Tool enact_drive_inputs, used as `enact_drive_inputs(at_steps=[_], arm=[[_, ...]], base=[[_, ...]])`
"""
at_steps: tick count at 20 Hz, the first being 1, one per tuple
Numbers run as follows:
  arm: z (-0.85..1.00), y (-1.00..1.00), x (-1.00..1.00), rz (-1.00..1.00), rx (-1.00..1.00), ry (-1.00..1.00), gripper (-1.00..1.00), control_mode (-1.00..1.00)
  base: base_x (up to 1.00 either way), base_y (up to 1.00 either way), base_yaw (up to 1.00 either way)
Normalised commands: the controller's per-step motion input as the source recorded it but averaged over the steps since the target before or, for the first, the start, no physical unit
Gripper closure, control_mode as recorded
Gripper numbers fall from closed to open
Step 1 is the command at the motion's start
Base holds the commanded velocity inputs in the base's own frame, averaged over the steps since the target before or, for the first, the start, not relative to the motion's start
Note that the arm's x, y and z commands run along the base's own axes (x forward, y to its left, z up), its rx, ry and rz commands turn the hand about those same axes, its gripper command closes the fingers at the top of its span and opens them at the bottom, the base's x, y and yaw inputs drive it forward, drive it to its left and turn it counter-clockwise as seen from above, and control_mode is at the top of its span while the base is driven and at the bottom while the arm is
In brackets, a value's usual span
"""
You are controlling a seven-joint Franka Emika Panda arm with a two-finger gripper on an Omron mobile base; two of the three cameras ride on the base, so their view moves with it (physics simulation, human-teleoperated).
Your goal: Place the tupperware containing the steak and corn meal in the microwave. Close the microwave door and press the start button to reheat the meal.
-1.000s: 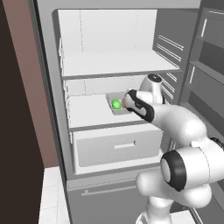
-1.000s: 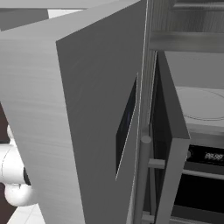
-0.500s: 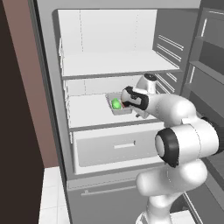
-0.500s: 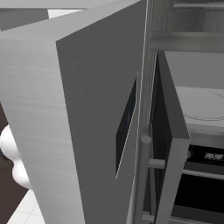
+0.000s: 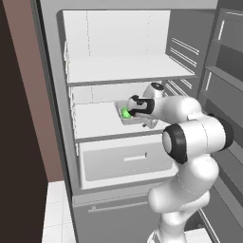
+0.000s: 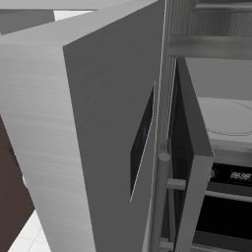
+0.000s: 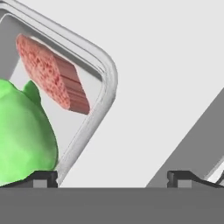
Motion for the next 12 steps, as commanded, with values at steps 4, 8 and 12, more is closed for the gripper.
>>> enact_drive_inputs(at_steps=[4,8,12], arm=[[-0.12,0.0,0.44,-0.08,0.04,0.0,-1.0,-1.0],[-0.27,0.0,0.36,-0.08,0.03,0.0,-1.0,-1.0],[-0.38,0.0,0.32,-0.08,0.01,0.0,-1.0,-1.0]], base=[[0.0,0.0,0.0],[0.0,0.0,0.0],[0.0,0.0,0.0]])
